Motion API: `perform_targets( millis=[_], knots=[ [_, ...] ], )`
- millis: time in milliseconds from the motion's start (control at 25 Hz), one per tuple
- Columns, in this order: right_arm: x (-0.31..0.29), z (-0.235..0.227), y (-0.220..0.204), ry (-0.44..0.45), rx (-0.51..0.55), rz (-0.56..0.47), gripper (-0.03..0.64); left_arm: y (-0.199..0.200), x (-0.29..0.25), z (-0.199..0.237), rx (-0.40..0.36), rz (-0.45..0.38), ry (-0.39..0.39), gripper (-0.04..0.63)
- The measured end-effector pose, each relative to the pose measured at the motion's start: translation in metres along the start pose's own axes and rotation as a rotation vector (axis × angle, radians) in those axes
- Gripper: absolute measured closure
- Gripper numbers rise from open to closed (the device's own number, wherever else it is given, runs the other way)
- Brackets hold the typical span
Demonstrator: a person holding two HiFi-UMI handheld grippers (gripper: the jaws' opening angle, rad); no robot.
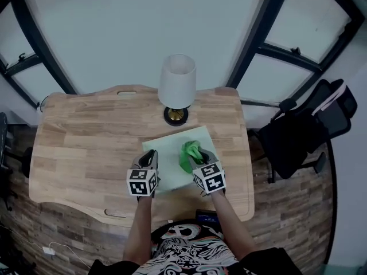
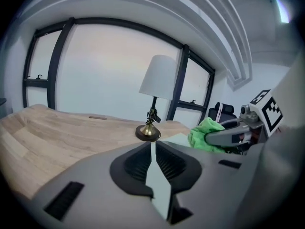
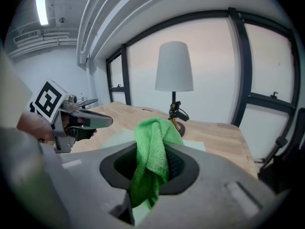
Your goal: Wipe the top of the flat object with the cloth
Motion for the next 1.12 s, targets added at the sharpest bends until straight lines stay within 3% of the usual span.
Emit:
perform_targets(
  millis=[200,400,520,680,880,1120],
  knots=[
    [0.053,-0.021,0.016,-0.148,-0.087,-0.146,0.531,0.02,0.025,-0.033,0.032,-0.048,-0.11,0.581],
    [0.1,-0.027,0.022,-0.23,-0.16,-0.243,0.531,0.035,0.055,-0.049,-0.007,-0.117,-0.115,0.58],
    [0.118,-0.023,0.026,-0.235,-0.182,-0.272,0.531,0.046,0.072,-0.052,-0.004,-0.18,-0.115,0.58],
    [0.134,-0.02,0.032,-0.252,-0.155,-0.287,0.531,0.06,0.09,-0.051,-0.072,-0.233,-0.057,0.58],
    [0.139,-0.011,0.027,-0.213,-0.106,-0.273,0.531,0.073,0.108,-0.062,0.033,-0.282,-0.024,0.581],
    [0.165,0.009,0.04,-0.119,-0.101,-0.348,0.531,0.072,0.124,-0.086,0.024,-0.287,0.042,0.581]
  ],
)
Point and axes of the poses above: the fingertips, and each gripper's own axes: x backward along the fingers, z to its left, y out of its top, the point moved 1 cm from there along x, backward along the fingers, and after that the axes turned 1 degree about y, right-handed, at the moved point
